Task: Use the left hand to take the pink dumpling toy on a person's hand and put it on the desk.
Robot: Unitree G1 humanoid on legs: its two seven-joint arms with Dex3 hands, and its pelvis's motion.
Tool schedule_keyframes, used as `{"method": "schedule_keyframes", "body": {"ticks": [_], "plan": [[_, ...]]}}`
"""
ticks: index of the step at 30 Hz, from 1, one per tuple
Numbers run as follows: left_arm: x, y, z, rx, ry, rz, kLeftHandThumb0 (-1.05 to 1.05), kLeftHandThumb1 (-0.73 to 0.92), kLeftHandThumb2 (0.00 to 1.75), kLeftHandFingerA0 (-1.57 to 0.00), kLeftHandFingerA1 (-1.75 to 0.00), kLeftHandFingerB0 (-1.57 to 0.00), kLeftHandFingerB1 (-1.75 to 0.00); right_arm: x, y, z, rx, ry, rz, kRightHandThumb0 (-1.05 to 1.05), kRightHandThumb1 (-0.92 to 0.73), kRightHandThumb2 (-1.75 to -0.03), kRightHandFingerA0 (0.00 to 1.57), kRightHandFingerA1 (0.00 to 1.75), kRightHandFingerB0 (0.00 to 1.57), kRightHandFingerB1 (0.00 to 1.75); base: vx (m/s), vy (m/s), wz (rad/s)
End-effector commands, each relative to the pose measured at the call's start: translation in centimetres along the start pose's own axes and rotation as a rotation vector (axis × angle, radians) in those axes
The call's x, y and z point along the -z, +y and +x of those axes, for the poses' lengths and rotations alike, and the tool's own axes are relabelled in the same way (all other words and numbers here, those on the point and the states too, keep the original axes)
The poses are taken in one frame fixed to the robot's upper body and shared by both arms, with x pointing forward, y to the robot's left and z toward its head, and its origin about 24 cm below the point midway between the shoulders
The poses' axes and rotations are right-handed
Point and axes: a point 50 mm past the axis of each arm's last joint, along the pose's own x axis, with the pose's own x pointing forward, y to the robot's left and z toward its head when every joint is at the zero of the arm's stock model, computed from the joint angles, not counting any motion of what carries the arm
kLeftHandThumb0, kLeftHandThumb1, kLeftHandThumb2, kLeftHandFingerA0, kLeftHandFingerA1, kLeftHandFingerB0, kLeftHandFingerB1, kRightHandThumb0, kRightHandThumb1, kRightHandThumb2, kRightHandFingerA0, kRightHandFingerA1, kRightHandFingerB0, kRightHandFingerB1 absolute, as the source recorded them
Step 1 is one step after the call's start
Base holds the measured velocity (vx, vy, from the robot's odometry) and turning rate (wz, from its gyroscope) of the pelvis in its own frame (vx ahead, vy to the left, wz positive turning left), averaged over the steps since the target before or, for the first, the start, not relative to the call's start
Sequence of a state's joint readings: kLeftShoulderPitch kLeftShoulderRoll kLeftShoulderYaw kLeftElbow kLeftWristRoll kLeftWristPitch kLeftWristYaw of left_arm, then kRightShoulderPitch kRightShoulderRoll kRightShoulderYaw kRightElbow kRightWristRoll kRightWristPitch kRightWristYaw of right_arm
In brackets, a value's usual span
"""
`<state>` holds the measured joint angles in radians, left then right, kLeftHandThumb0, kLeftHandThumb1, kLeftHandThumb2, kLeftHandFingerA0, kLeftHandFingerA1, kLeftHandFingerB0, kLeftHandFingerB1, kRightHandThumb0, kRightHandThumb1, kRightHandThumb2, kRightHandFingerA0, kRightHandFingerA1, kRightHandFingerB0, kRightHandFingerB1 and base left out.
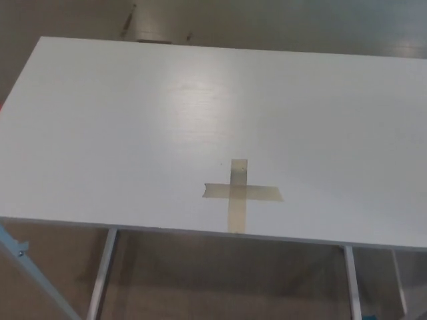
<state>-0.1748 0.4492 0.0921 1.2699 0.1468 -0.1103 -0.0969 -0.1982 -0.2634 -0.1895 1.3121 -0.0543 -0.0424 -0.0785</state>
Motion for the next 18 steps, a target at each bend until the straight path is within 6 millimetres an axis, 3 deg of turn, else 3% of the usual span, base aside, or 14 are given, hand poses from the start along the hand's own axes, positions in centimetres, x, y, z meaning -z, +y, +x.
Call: {"method": "schedule_keyframes", "body": {"ticks": [1,18], "plan": [[0.07,0.09,-0.05,0.012,-0.015,-0.015,-0.38,0.61,0.59,-0.69,-0.43,-0.50,-0.38,0.03,-0.32,0.02,0.023,0.000,0.022,-0.25,-0.67,-0.61,0.60,0.43,0.53,0.41,0.00,0.000,0.00],[-0.34,0.12,0.03,0.014,-0.025,0.020,-0.41,0.62,0.59,-0.69,-0.43,-0.51,-0.38,-0.43,-0.37,0.08,-0.004,-0.016,0.047,-0.24,-0.68,-0.61,0.62,0.45,0.53,0.42,0.00,0.000,0.00]]}}
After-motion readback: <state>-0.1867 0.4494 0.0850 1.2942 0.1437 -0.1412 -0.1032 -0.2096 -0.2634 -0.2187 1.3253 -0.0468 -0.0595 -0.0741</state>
